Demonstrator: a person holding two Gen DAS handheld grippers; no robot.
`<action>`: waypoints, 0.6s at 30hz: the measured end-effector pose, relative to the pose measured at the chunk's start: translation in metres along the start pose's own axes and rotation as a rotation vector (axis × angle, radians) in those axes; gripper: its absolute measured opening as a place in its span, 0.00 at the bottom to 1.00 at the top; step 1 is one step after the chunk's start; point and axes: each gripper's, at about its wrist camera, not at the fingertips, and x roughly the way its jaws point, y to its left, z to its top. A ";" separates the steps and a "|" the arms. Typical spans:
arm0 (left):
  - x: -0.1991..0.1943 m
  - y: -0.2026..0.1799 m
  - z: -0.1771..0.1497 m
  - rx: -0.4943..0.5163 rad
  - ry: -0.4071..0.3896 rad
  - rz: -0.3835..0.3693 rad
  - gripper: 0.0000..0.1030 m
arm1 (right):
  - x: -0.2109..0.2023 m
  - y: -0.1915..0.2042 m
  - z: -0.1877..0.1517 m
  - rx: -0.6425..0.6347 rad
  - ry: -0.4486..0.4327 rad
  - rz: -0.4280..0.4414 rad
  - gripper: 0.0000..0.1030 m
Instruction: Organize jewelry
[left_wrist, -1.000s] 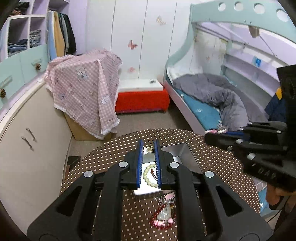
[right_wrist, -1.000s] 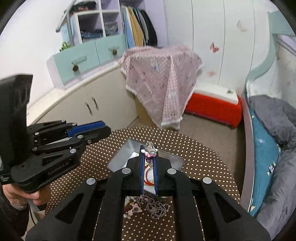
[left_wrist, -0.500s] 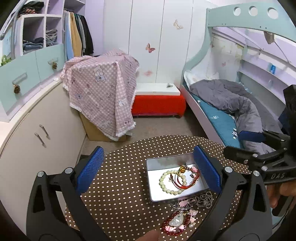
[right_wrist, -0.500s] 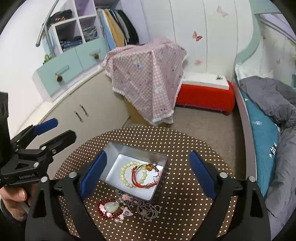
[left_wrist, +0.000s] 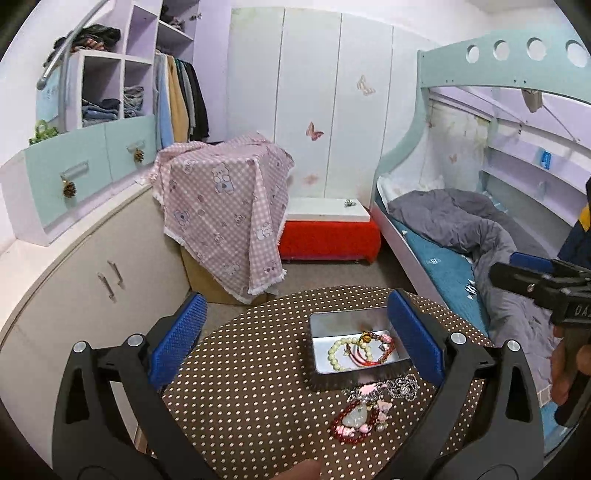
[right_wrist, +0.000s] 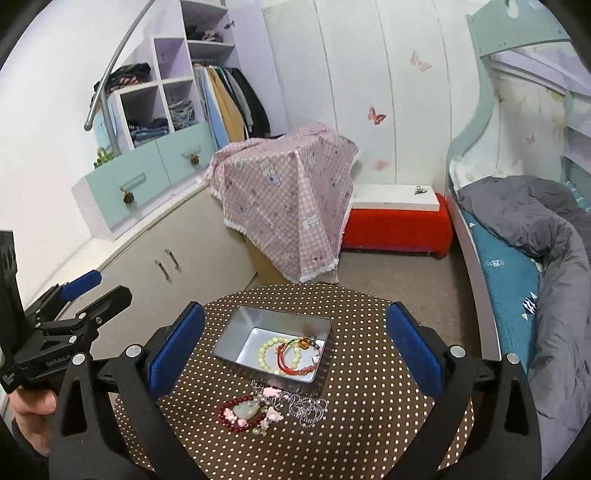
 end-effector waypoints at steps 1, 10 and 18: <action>-0.004 0.001 -0.002 -0.003 -0.003 0.003 0.94 | -0.005 0.000 -0.002 0.002 -0.008 -0.004 0.92; -0.019 0.006 -0.044 -0.013 0.019 0.002 0.94 | -0.036 0.007 -0.035 -0.010 -0.040 -0.040 0.92; 0.000 -0.002 -0.087 0.023 0.097 -0.022 0.94 | -0.035 0.005 -0.075 0.009 0.005 -0.082 0.92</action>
